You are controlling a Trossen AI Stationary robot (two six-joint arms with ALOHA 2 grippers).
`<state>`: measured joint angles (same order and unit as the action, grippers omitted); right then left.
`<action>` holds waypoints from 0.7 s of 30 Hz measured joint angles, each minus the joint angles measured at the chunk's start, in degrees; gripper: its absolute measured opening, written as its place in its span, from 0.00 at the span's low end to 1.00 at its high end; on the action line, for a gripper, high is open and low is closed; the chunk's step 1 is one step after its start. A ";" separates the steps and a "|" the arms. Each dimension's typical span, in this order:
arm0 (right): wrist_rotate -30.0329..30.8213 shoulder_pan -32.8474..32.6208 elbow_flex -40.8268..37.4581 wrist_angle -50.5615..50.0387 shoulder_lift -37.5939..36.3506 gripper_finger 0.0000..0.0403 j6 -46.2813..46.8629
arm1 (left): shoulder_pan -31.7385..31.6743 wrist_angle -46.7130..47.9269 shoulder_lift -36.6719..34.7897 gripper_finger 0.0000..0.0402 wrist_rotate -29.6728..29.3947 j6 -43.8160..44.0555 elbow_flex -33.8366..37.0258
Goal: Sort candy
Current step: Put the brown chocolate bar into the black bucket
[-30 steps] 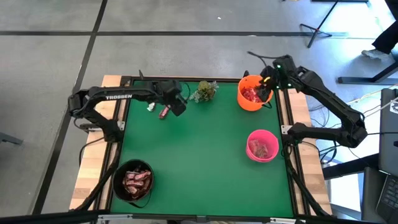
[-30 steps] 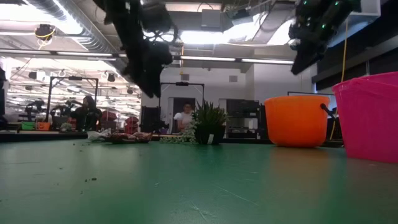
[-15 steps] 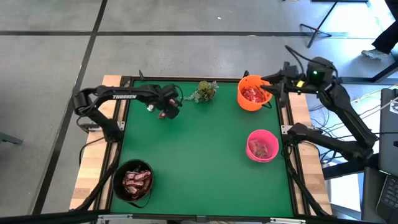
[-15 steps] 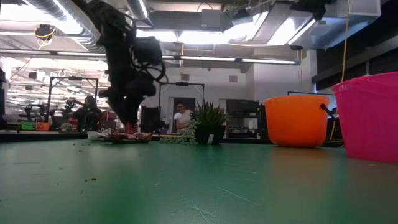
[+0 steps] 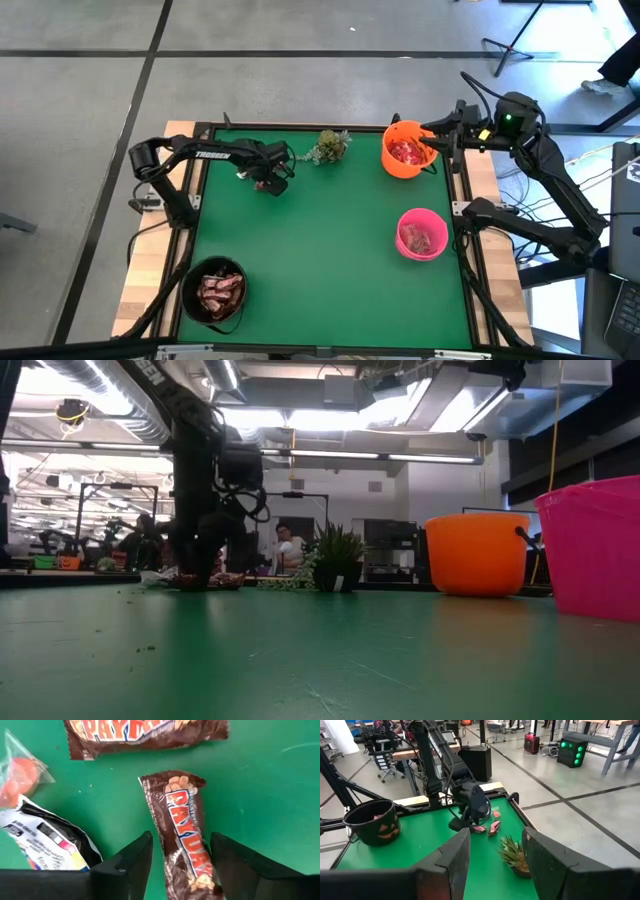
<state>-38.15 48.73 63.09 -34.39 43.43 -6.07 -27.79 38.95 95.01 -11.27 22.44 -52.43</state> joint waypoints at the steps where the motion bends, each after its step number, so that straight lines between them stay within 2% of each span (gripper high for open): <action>1: -0.02 0.00 0.00 0.03 0.09 0.44 0.00 | 0.00 -0.03 0.70 0.48 -0.13 0.00 -0.02; 5: -0.02 0.00 0.00 0.06 0.49 0.44 0.00 | 0.02 -0.02 2.68 0.52 0.17 0.42 -0.27; 8: -0.02 0.00 -0.02 0.04 0.70 0.44 0.00 | 0.19 -0.12 2.93 0.52 0.68 1.03 -0.35; 13: -0.02 0.00 -0.02 0.44 0.73 0.44 0.00 | 1.53 3.38 2.96 0.44 1.91 -0.42 -2.73; 21: -0.18 0.00 -0.04 0.31 0.73 0.44 0.03 | 5.60 8.90 0.77 0.28 -0.39 -2.08 -8.13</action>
<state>-38.33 48.73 63.05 -34.08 44.16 -6.03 -22.19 47.85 95.77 -11.66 20.36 -60.56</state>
